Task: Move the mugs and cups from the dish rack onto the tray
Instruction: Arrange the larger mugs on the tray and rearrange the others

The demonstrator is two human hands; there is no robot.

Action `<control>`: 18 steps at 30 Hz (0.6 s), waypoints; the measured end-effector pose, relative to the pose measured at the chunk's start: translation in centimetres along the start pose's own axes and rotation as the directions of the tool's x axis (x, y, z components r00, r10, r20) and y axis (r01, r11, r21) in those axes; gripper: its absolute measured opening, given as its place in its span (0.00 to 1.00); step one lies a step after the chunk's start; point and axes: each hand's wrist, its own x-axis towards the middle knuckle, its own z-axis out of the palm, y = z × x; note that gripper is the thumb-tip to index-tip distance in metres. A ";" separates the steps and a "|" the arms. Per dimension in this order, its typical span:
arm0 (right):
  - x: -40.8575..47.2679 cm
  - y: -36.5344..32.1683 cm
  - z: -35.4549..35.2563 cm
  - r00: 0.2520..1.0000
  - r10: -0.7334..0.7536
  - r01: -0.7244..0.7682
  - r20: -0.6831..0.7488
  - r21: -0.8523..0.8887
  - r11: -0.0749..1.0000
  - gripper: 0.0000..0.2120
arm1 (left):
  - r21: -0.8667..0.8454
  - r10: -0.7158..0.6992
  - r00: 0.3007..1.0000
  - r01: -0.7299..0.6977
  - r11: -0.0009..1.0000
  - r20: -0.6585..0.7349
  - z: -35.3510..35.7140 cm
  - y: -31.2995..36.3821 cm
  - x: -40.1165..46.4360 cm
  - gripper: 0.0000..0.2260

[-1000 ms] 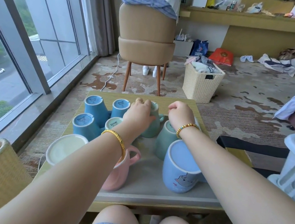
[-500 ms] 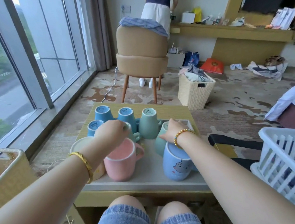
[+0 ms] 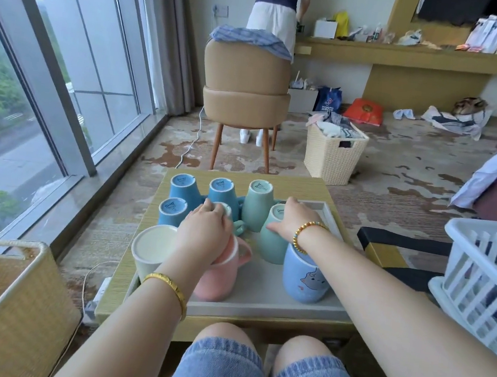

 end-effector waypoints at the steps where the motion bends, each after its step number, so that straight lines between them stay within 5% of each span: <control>1: -0.1 -0.2 0.1 1.000 -0.011 0.011 -0.003 0.009 1.000 0.32 | -0.021 0.005 1.000 -0.005 1.000 -0.019 0.0 -0.1 -0.1 0.17; 18: -0.3 -1.7 1.1 0.987 -0.152 0.147 0.048 0.106 0.984 0.31 | 0.002 0.035 0.994 -0.034 0.999 -0.106 -0.1 -0.1 -0.5 0.15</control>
